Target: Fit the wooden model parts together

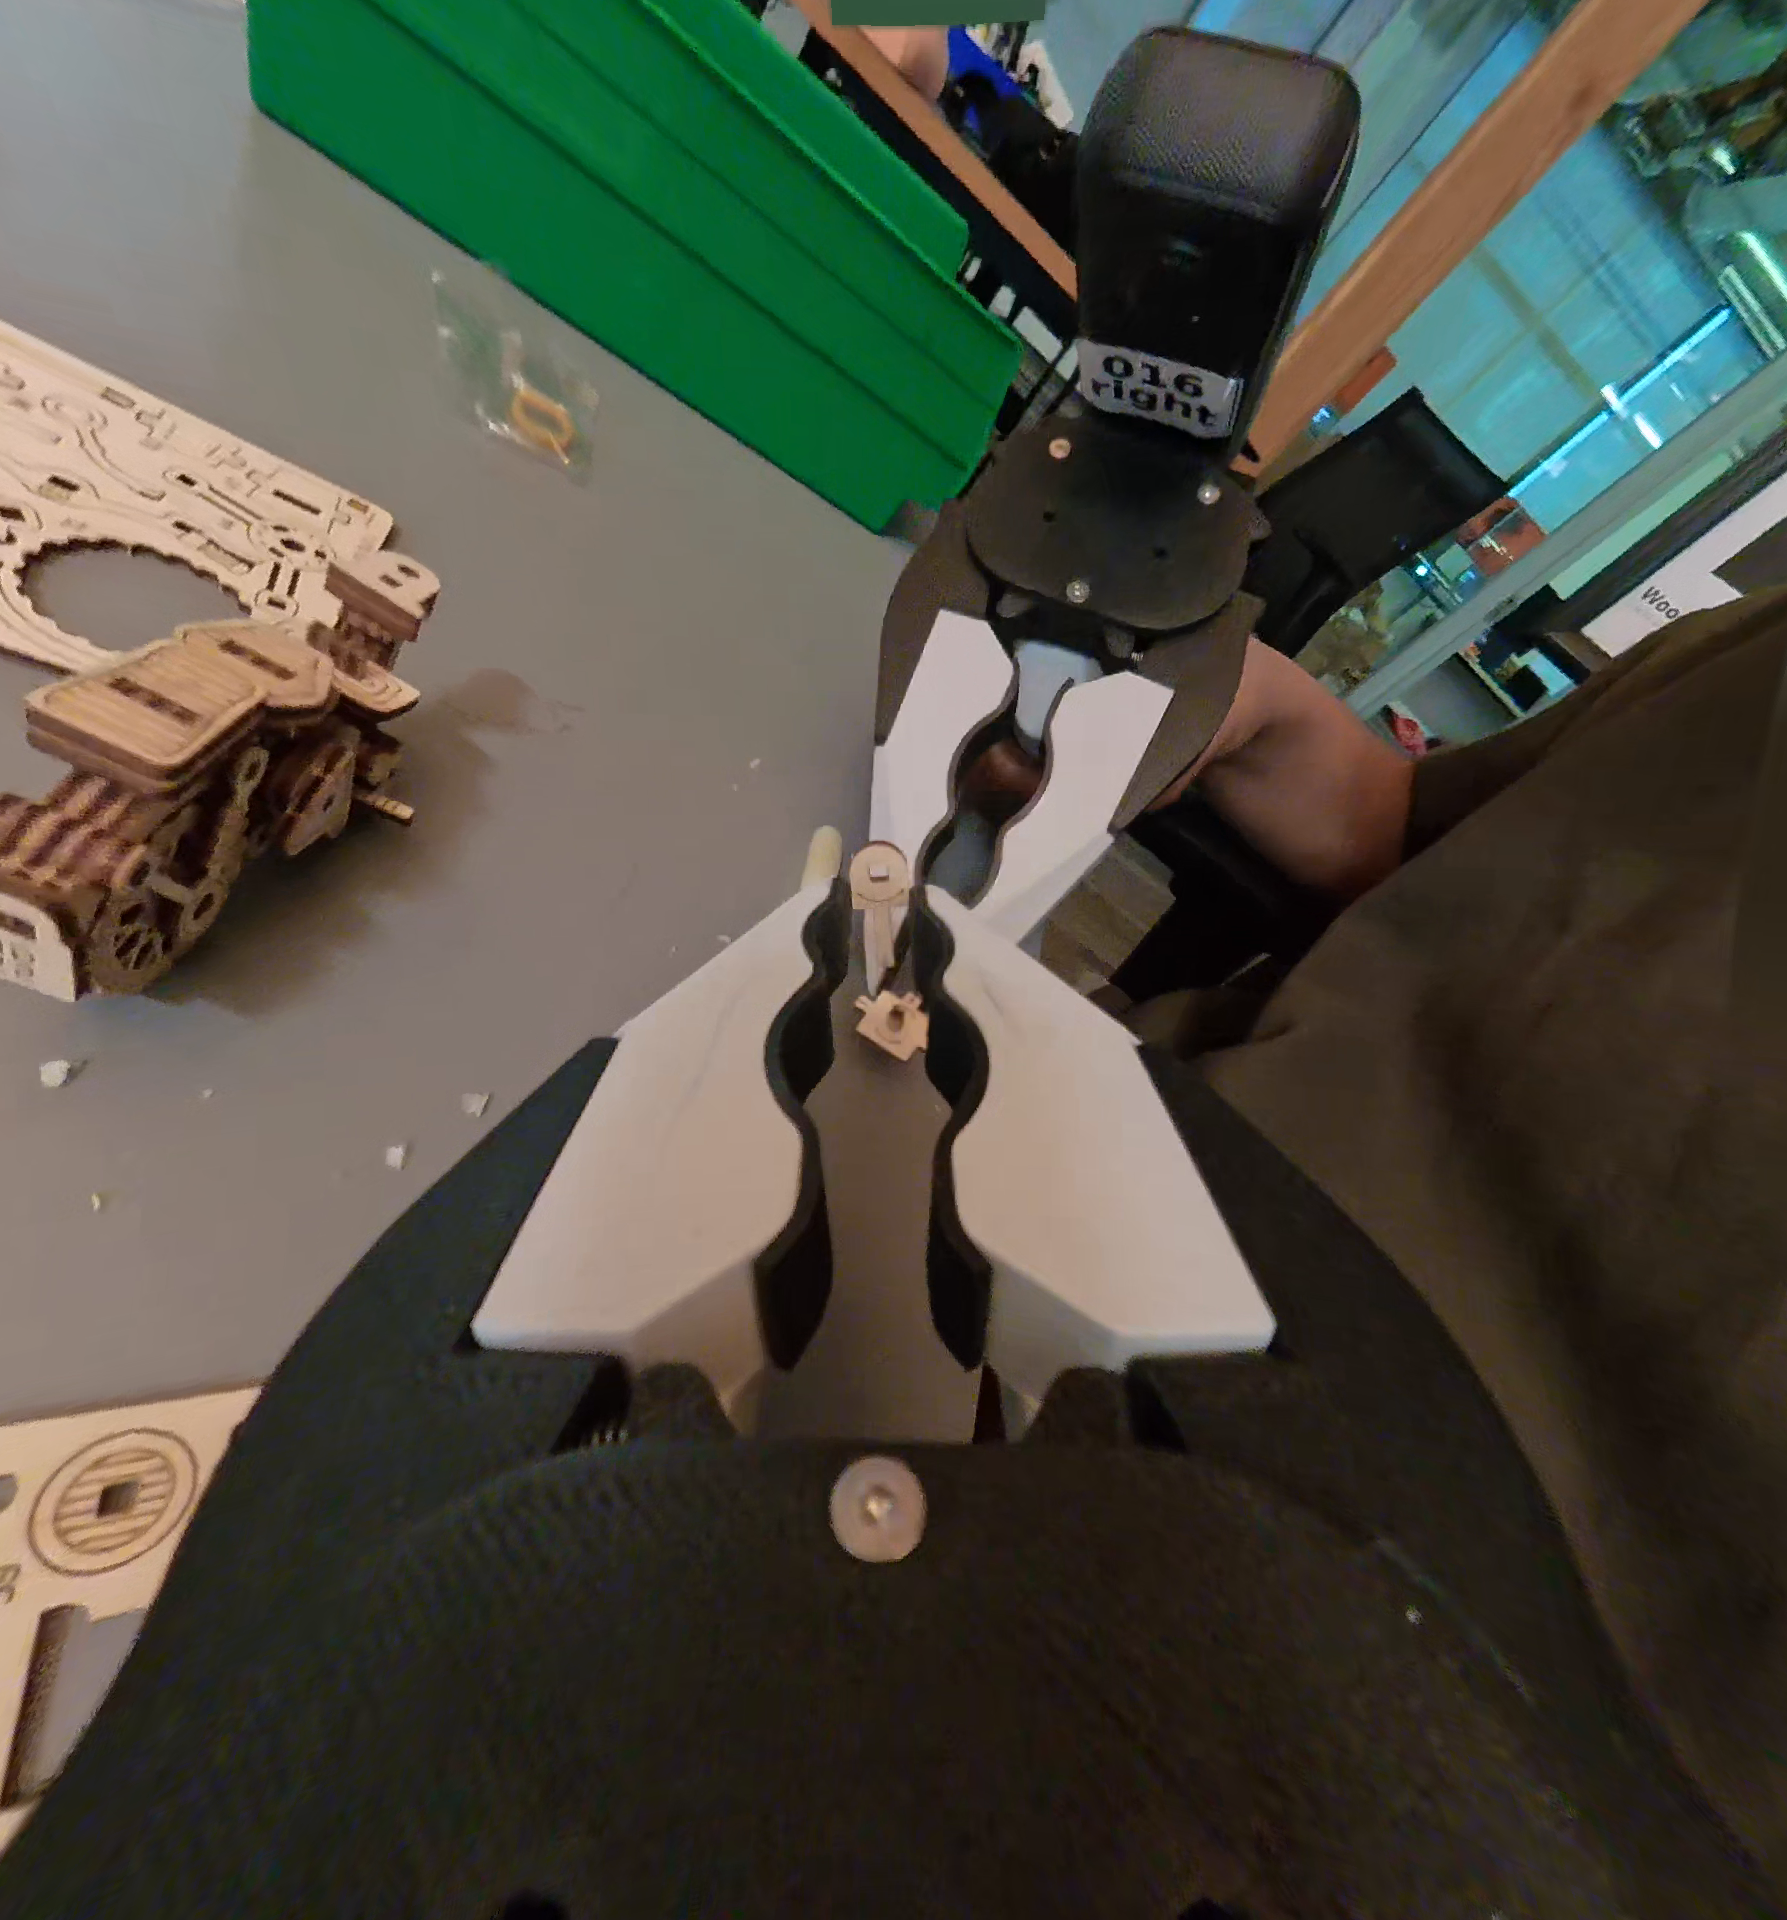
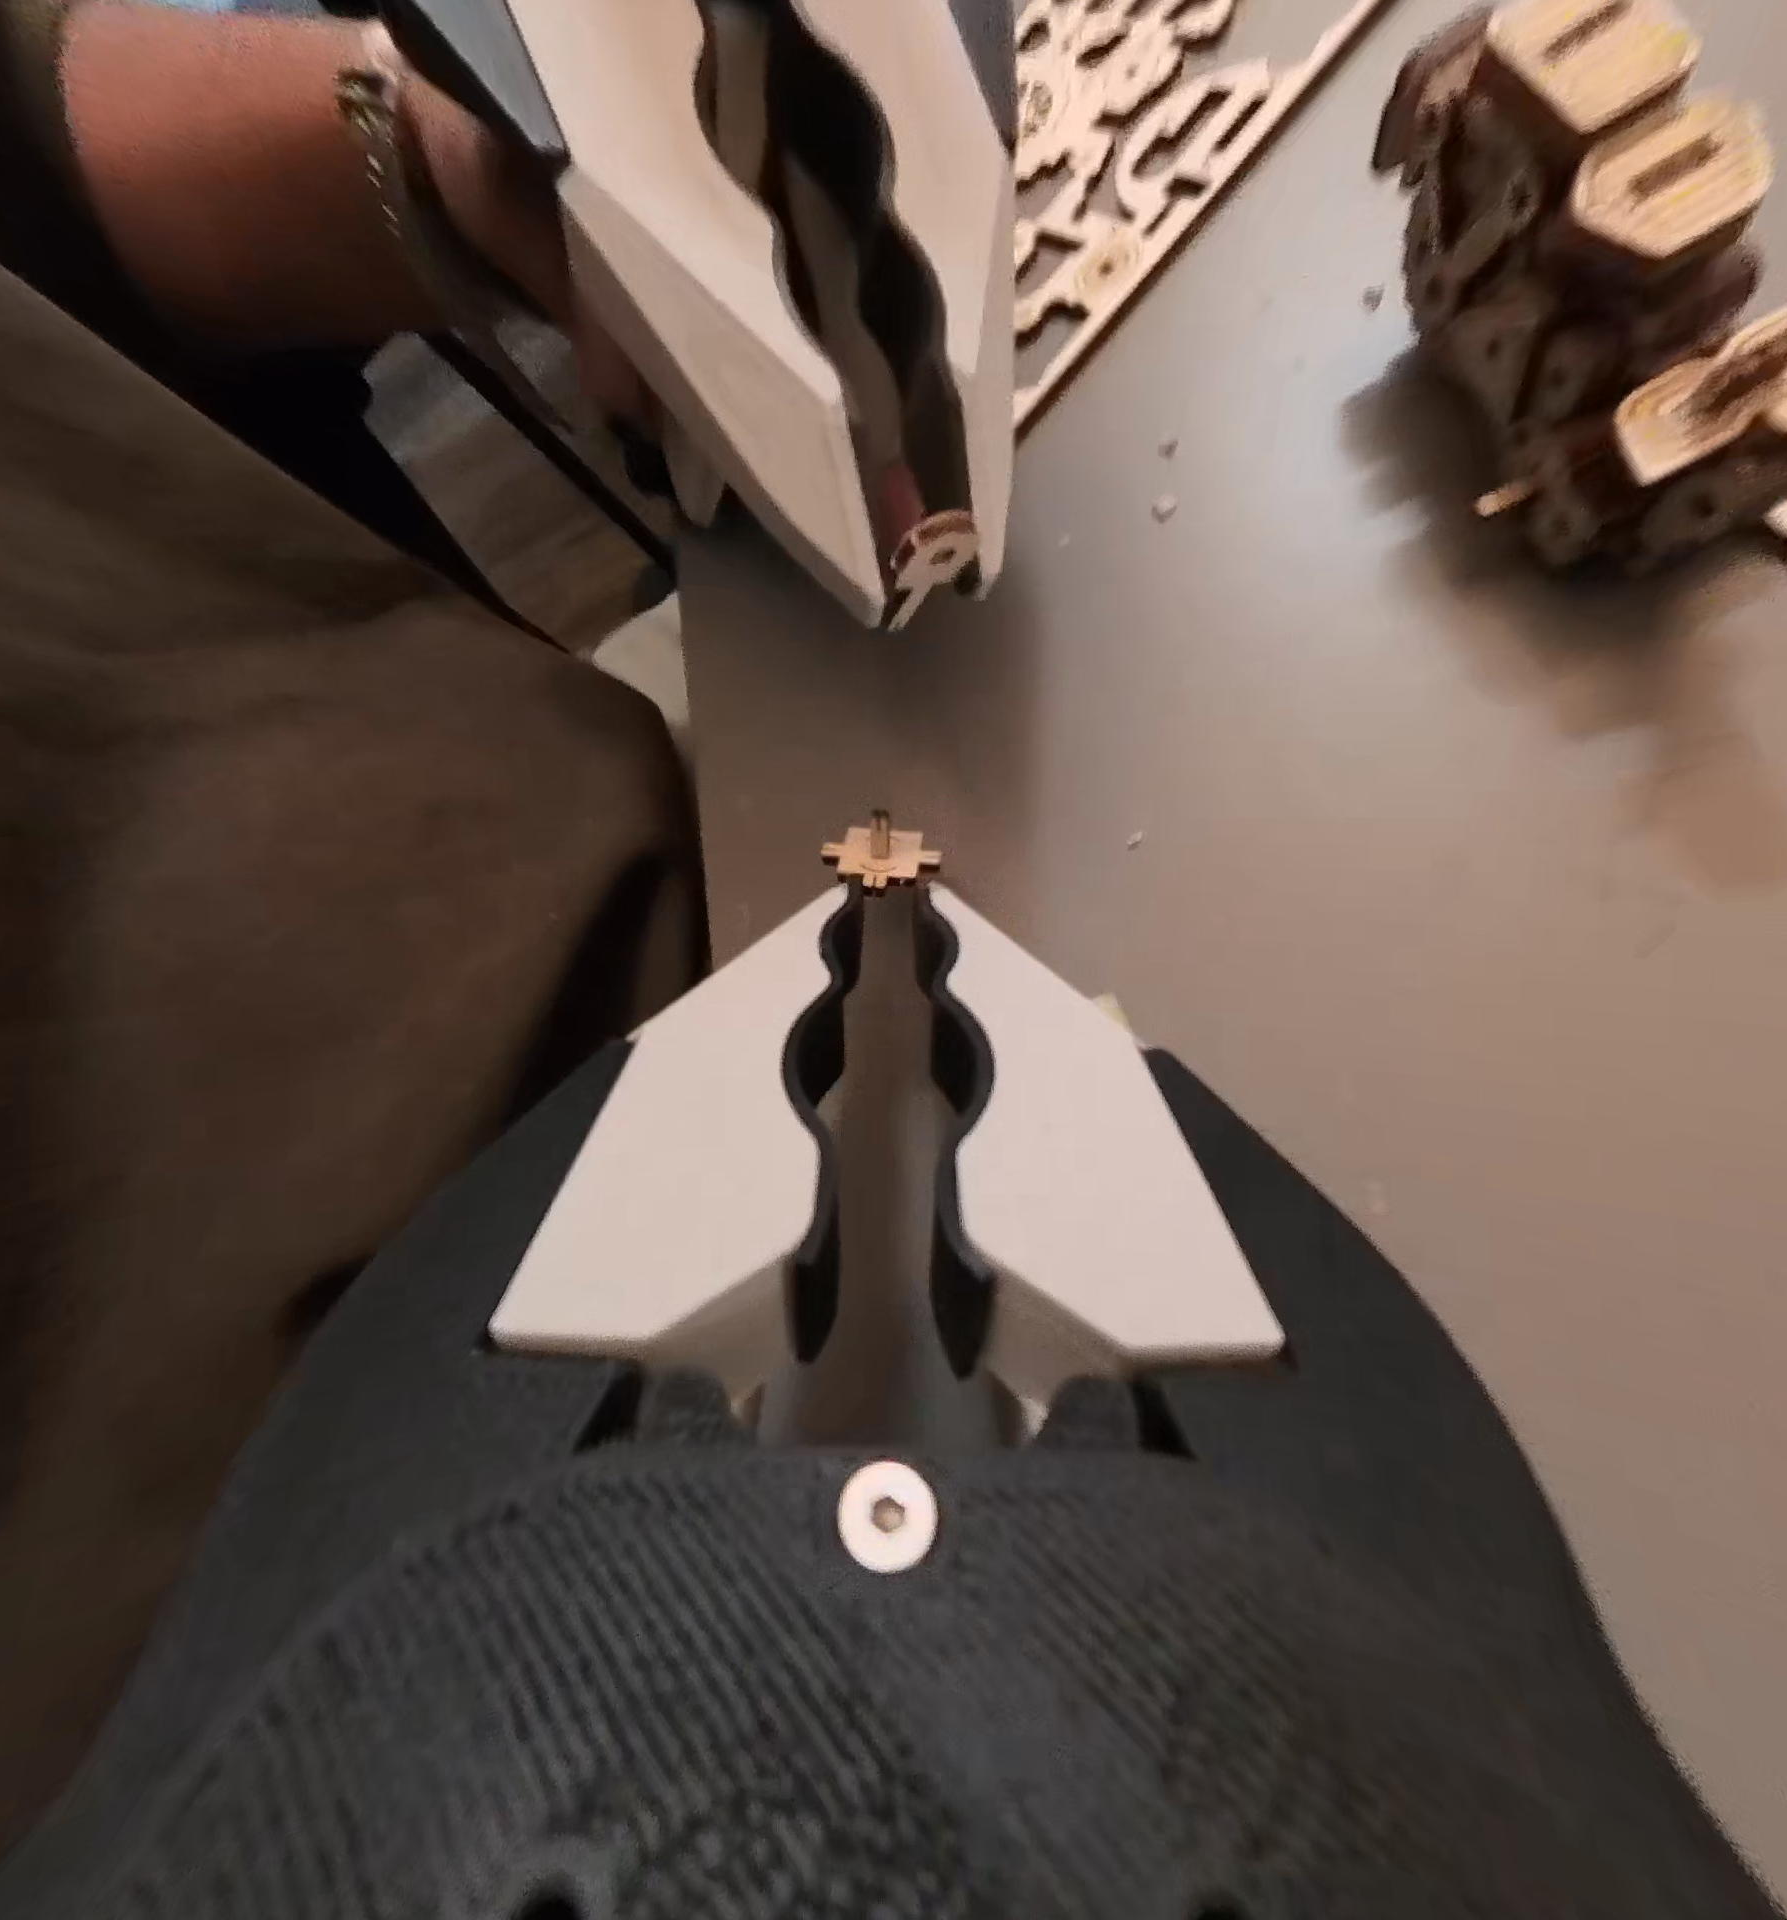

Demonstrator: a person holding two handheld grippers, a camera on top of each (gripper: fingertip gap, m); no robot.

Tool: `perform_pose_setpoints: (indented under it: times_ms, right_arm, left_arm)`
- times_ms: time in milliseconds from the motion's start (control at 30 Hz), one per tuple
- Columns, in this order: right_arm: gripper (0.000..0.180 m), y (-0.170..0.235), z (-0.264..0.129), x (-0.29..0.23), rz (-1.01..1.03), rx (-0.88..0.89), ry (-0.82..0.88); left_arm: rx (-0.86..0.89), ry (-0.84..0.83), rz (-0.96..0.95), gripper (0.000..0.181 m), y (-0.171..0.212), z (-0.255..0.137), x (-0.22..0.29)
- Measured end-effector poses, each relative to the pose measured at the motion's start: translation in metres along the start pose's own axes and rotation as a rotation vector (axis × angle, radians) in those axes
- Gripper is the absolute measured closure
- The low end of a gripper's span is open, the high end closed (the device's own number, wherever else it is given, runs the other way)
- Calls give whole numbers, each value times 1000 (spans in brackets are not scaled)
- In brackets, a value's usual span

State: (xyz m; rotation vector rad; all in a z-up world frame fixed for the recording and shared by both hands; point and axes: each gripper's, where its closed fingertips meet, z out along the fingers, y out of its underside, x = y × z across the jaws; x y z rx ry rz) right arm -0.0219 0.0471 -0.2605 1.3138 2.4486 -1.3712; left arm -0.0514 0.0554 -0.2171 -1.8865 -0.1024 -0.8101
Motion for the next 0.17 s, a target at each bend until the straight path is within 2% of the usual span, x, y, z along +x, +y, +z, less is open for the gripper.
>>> perform_pose_setpoints:
  times_ms: [33,167]
  right_arm:
    - [173,4,3,2,10,-19,9]
    - [173,6,7,5,-13,-39,45]
  left_arm:
    - [-9,3,-15,173,2,0,-1]
    - [-72,-17,-33,173,11,2,-4]
